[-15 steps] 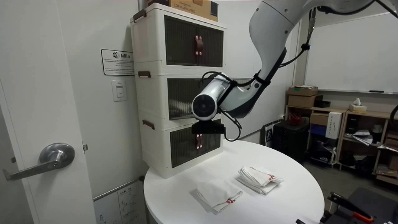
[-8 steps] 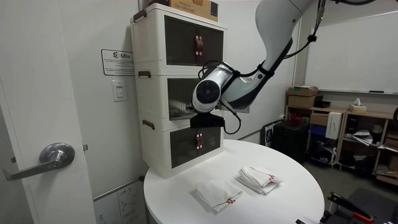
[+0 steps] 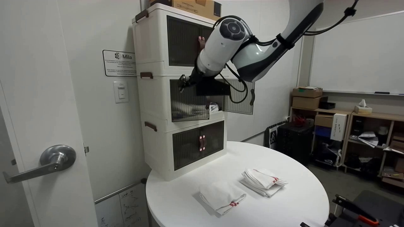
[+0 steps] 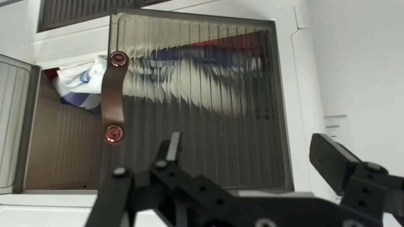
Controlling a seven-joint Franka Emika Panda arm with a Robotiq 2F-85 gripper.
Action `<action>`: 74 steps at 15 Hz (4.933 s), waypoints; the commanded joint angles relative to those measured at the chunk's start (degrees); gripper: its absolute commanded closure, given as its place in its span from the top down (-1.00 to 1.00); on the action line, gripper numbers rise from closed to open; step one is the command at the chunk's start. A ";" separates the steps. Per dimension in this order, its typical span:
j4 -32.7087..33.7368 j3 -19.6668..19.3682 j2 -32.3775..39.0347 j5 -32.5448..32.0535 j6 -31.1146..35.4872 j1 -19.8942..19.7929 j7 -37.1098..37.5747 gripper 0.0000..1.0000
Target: Open the middle drawer
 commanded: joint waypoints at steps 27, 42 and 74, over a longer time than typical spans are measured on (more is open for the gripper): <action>12.70 -0.43 -0.49 102.88 -22.29 6.43 -76.55 1.00; 45.83 -7.88 13.61 86.68 -65.48 7.28 -66.66 1.00; 67.67 -9.87 31.98 63.80 -97.87 10.87 -126.66 1.00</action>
